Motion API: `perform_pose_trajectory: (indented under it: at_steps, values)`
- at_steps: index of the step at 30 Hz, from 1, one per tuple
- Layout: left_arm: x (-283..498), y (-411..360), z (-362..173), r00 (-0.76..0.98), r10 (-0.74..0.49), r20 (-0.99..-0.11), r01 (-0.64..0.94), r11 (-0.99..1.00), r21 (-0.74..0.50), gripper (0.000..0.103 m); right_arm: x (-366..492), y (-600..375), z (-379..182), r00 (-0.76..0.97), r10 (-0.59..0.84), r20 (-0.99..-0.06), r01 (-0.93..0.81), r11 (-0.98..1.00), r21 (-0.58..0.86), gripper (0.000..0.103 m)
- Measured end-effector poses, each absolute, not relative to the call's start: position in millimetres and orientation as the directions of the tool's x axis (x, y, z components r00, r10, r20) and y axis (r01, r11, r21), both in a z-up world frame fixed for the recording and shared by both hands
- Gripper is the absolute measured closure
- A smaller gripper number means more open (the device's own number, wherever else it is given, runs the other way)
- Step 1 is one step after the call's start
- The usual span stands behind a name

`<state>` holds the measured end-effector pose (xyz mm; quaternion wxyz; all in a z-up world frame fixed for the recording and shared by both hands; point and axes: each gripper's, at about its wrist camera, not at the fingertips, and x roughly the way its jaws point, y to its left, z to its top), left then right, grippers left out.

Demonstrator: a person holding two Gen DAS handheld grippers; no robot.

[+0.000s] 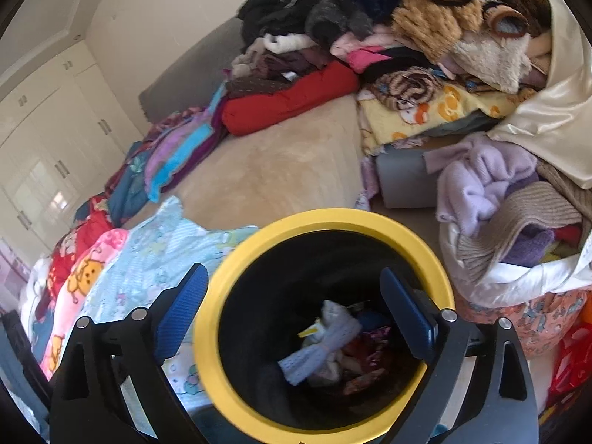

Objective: Collect trash

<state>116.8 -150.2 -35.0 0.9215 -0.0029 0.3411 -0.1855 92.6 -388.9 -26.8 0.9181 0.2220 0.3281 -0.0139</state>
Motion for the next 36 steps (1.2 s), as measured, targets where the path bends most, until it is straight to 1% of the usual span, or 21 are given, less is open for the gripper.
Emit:
perform_pose_trajectory:
  at_steps: [2,5,12,15,17,25,29,36]
  values:
    - [115,-140,-32,0.716,-0.322,-0.619,0.308,0.942,-0.133,0.011,88,-377,-23,0.797,0.133,-0.589,0.133,0.913,0.386,0.006]
    - [112,-128,-28,0.740,-0.299,-0.603,0.277,0.952,-0.133,0.011,75,-353,-14,0.828,0.109,-0.550,0.075,0.951,0.301,0.006]
    - [94,-101,-20,0.785,-0.284,-0.551,0.245,0.959,-0.145,0.011,47,-318,-7,0.870,0.090,-0.484,0.006,0.981,0.192,0.006]
    - [83,-92,-16,0.808,-0.267,-0.526,0.237,0.963,-0.125,0.011,30,-306,-8,0.888,0.105,-0.448,-0.017,0.980,0.196,0.006]
    - [73,-84,-14,0.826,-0.257,-0.502,0.230,0.966,-0.115,0.011,22,-300,-8,0.900,0.098,-0.424,-0.017,0.981,0.192,0.006]
    - [40,-57,-17,0.879,-0.203,-0.431,0.184,0.979,-0.085,0.011,-19,-267,-5,0.959,0.007,-0.284,0.009,0.998,0.057,0.006]
    - [26,-48,-20,0.896,-0.182,-0.404,0.166,0.983,-0.075,0.011,-30,-262,-13,0.962,0.000,-0.274,0.009,0.999,0.031,0.006]
    - [18,-45,-25,0.898,-0.175,-0.403,0.157,0.985,-0.078,0.011,-30,-257,-28,0.951,-0.007,-0.310,0.016,1.000,0.027,0.006]
